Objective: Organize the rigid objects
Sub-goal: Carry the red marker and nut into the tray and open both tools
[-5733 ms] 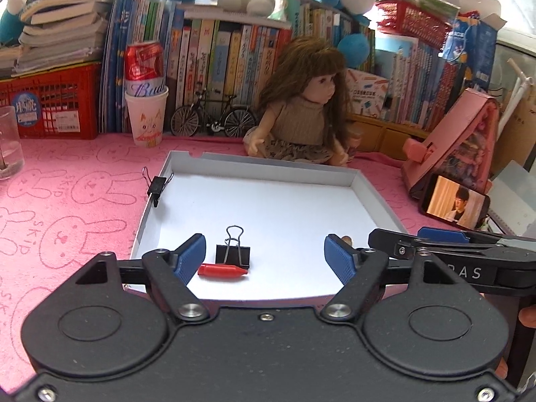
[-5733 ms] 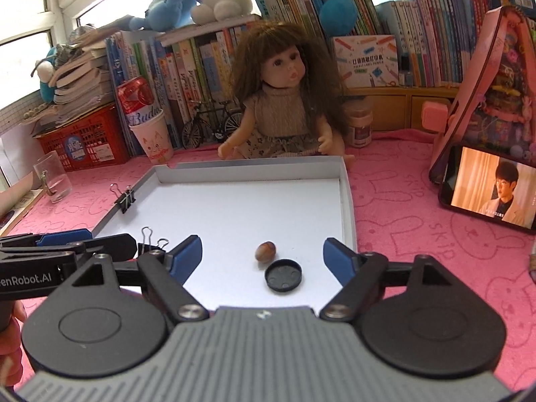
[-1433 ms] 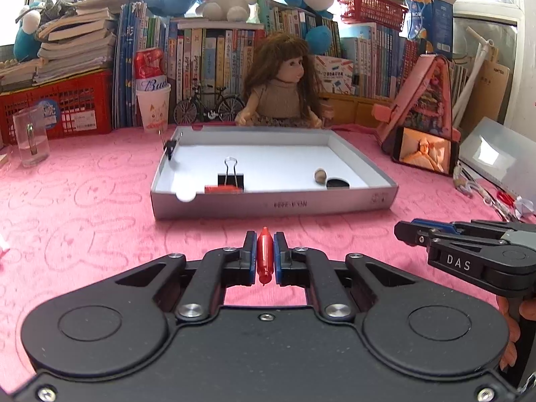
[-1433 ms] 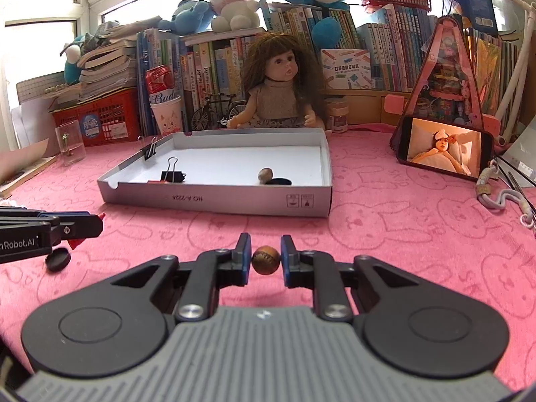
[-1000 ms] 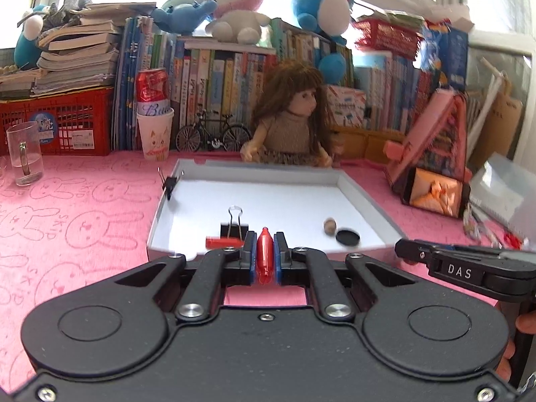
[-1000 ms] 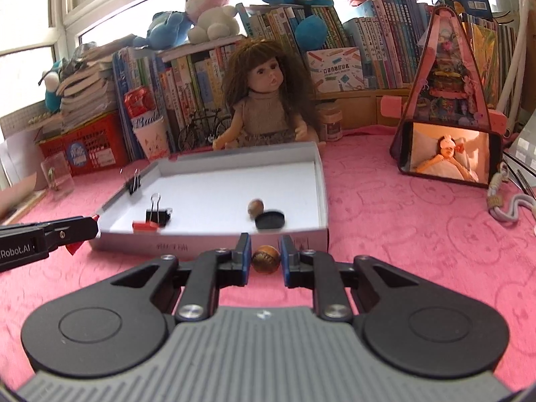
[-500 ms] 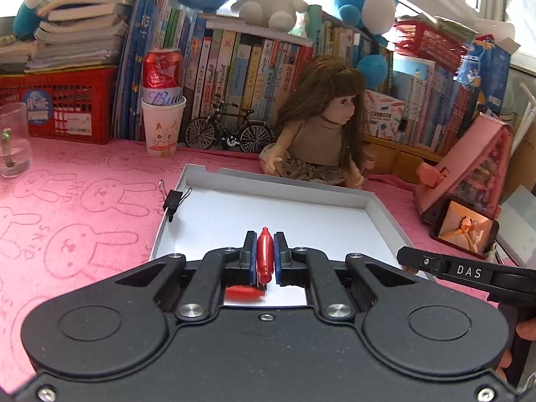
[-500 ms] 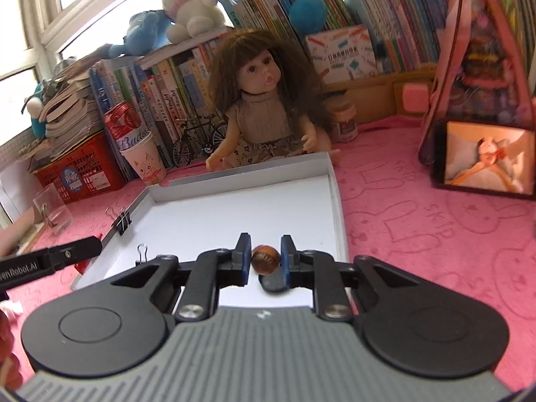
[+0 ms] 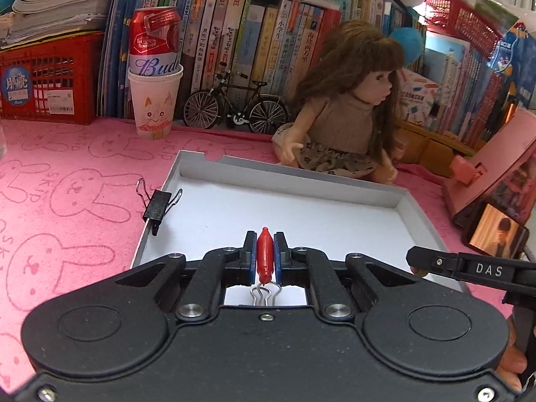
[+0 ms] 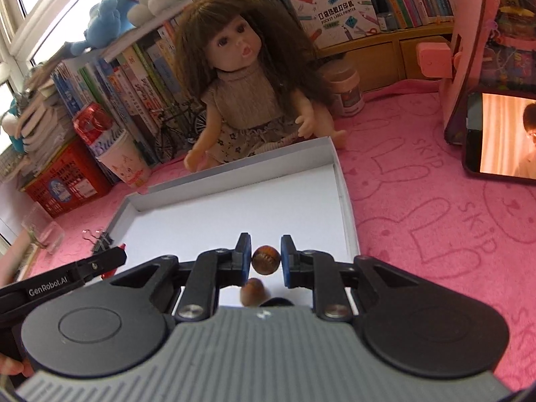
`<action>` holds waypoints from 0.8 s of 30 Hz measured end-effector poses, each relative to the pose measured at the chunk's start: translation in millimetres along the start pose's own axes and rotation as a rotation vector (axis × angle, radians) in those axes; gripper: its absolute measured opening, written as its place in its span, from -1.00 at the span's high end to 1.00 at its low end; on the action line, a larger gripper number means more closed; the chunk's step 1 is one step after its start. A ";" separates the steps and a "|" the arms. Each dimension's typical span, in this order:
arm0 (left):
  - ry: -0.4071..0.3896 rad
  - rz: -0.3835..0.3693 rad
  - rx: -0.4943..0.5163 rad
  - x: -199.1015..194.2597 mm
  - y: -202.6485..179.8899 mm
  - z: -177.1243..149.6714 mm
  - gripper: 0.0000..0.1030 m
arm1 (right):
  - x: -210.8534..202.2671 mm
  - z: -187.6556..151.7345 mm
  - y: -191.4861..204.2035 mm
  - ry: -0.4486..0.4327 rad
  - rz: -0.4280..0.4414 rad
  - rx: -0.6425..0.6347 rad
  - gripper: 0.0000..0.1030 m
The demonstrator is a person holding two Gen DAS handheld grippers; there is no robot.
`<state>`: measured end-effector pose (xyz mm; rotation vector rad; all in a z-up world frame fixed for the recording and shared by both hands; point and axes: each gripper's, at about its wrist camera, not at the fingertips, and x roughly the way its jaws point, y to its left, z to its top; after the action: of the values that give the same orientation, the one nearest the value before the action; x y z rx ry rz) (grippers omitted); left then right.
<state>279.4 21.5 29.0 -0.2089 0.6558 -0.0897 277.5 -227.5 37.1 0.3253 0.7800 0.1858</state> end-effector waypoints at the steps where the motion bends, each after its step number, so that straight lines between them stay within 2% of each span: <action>1: 0.000 0.004 0.002 2.2 -0.3 -0.5 0.81 | 1.6 -0.5 0.6 0.001 -0.008 -0.007 0.57; 8: -0.007 0.030 0.059 10.8 -3.4 -9.7 0.81 | 9.7 -6.7 6.8 -0.014 -0.058 -0.073 0.57; 14: 0.011 0.038 0.044 16.2 0.1 -14.2 0.81 | 12.2 -14.7 15.0 -0.030 -0.082 -0.149 0.57; 24: 0.011 0.027 0.029 18.0 4.4 -15.9 0.80 | 15.6 -21.4 16.9 -0.046 -0.080 -0.171 0.56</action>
<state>283.9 20.5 5.0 -0.1714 0.6675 -0.0743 272.3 -202.7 18.7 0.1353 0.7250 0.1679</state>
